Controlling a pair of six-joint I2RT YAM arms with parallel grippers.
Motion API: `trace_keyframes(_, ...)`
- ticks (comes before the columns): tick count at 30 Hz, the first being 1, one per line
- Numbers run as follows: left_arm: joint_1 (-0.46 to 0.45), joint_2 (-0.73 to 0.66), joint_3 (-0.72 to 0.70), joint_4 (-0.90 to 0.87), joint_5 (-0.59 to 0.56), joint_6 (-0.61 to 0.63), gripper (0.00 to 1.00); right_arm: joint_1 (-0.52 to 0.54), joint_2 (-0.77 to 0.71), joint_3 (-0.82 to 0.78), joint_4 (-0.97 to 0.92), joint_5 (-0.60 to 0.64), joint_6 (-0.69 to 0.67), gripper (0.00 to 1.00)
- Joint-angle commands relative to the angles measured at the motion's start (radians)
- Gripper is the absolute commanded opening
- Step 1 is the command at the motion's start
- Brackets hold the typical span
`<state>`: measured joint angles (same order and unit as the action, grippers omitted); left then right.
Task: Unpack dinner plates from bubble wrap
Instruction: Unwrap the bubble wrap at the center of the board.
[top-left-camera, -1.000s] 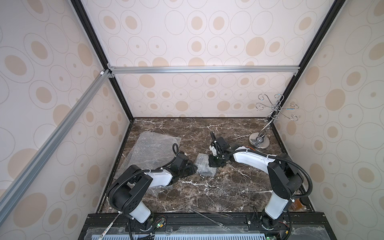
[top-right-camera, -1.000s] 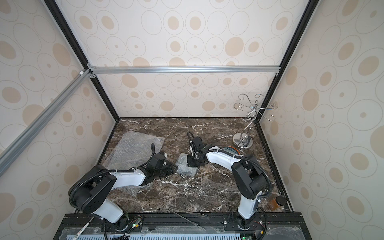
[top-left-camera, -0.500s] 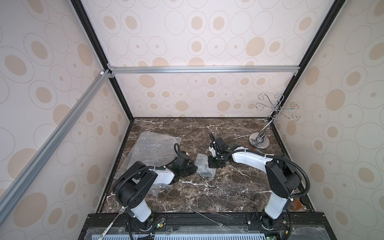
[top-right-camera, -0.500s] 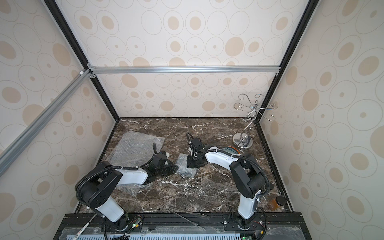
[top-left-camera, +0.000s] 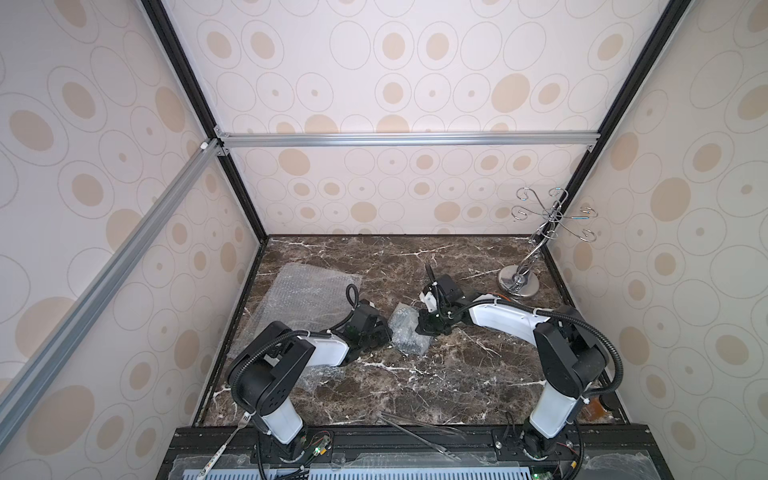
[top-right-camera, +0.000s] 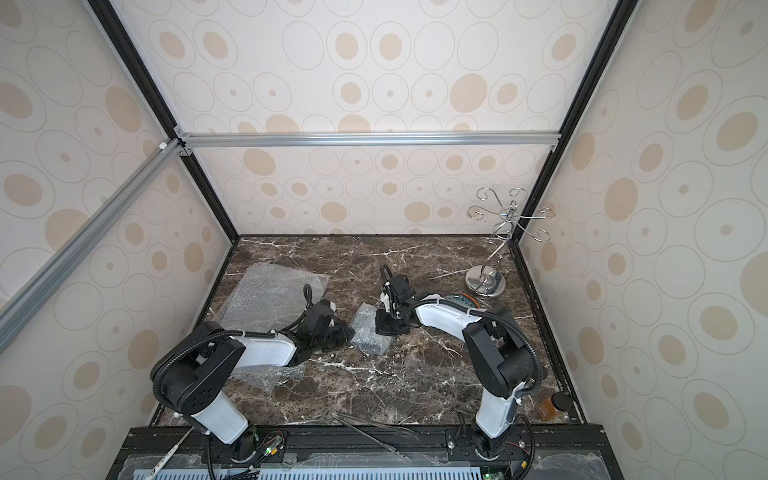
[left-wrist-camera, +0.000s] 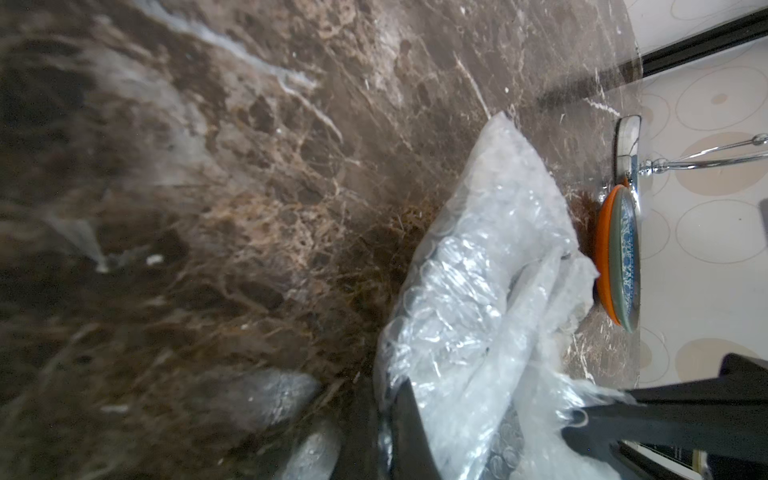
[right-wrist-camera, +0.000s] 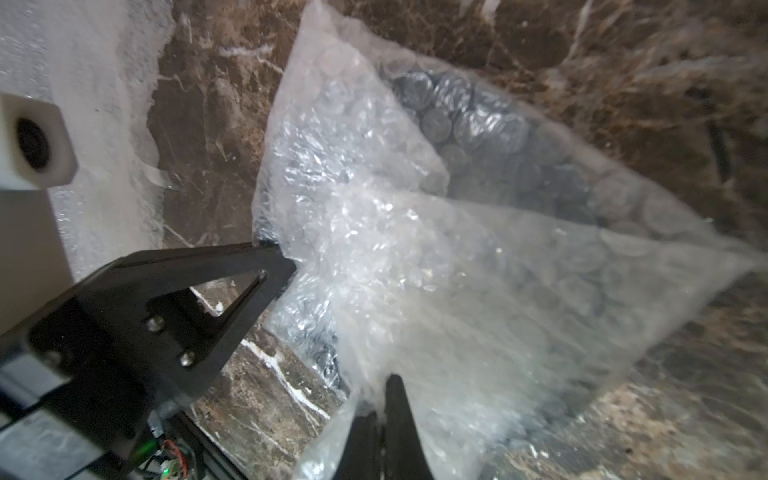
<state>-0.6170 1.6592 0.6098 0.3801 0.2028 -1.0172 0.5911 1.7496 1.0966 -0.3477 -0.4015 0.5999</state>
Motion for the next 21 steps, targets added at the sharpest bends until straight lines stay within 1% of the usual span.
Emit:
trace_keyframes(1, -0.001, 0.017, 0.013, -0.076, -0.019, 0.026, 0.0, -0.019, -0.069, -0.027, 0.155, -0.159, 0.068, 0.0)
trace_keyframes(4, 0.0, 0.021, 0.014, -0.079, -0.017, 0.024, 0.0, -0.046, -0.094, -0.071, 0.228, -0.213, 0.111, 0.0)
trace_keyframes(10, 0.001, 0.025, 0.015, -0.09, -0.018, 0.023, 0.0, -0.085, -0.132, -0.146, 0.349, -0.277, 0.177, 0.0)
trace_keyframes(15, 0.0, 0.022, 0.016, -0.093, -0.029, 0.025, 0.0, -0.094, -0.141, -0.164, 0.377, -0.3, 0.188, 0.0)
trace_keyframes(16, 0.0, 0.022, 0.018, -0.123, -0.034, 0.023, 0.0, -0.094, -0.138, -0.169, 0.4, -0.317, 0.203, 0.0)
trace_keyframes(21, 0.001, 0.027, 0.024, -0.158, -0.056, 0.028, 0.0, -0.093, -0.133, -0.194, 0.506, -0.362, 0.264, 0.0)
